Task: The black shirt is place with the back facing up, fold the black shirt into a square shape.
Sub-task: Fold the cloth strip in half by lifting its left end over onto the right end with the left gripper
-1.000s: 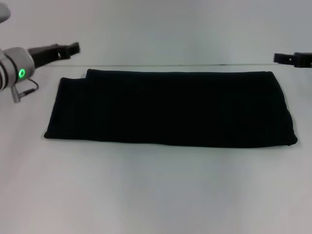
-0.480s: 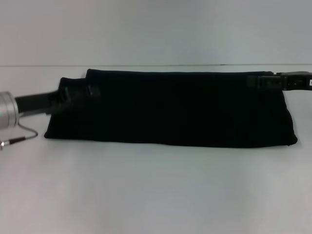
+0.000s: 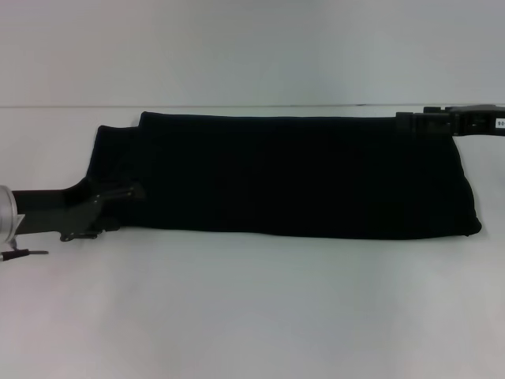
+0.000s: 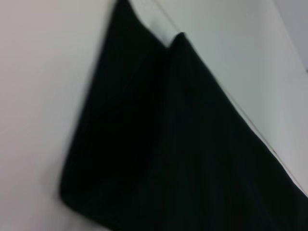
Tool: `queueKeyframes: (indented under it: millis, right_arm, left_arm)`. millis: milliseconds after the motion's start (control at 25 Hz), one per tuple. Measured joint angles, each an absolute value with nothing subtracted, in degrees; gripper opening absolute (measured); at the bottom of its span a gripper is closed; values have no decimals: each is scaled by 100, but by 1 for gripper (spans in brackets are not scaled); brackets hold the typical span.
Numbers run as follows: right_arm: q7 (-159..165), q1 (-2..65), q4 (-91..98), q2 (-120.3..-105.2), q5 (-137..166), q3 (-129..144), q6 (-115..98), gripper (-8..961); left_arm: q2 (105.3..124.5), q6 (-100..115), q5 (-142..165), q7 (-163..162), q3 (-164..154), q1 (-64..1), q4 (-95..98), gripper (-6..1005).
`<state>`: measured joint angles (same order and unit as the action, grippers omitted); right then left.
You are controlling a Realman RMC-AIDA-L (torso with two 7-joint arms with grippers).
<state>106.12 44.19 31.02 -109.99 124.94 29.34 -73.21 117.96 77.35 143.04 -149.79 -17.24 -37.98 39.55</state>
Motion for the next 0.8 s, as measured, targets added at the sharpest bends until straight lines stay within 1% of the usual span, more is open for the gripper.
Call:
queueKeyframes:
  millis: [200,800]
  right_arm:
    - [10626,4441,3106,-11003,12480,2945,-7270,842]
    - [10652,4408,3112,-11004,12457,2900,-7137,842]
  left_arm:
    - [11770,7691,14404,-15481,-1611,-3809,3961,859]
    - [11750,7687,14793,-16306,-1221,-3717,3884,868]
